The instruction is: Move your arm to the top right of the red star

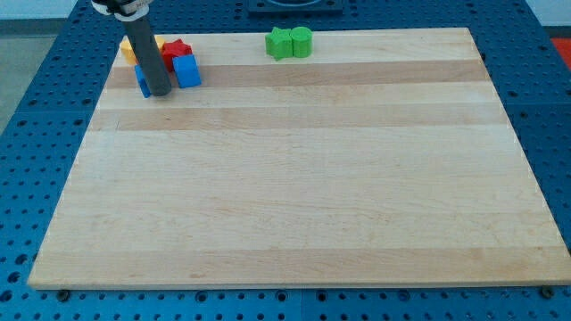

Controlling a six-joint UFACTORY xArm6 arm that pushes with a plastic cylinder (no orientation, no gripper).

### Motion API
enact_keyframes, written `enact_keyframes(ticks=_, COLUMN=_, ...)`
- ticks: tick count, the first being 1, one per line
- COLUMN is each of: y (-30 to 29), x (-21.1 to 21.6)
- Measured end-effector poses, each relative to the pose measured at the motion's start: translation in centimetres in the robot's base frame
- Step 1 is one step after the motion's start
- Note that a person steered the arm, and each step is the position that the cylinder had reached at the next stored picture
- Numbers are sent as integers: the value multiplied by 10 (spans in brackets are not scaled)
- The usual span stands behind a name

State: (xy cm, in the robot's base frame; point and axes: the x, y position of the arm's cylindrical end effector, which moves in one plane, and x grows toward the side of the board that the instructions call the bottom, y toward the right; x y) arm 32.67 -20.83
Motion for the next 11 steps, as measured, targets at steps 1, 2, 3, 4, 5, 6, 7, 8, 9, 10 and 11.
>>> enact_keyframes(ticks=1, y=7, x=11)
enact_keyframes(ticks=2, y=39, x=31)
enact_keyframes(ticks=3, y=95, x=30)
enact_keyframes(ticks=4, y=128, x=12)
enact_keyframes(ticks=5, y=130, x=-19)
enact_keyframes(ticks=6, y=125, x=-50)
enact_keyframes(ticks=7, y=111, x=-79)
enact_keyframes(ticks=8, y=90, x=-111)
enact_keyframes(ticks=9, y=79, x=-135)
enact_keyframes(ticks=10, y=60, x=-135)
enact_keyframes(ticks=11, y=2, x=-135)
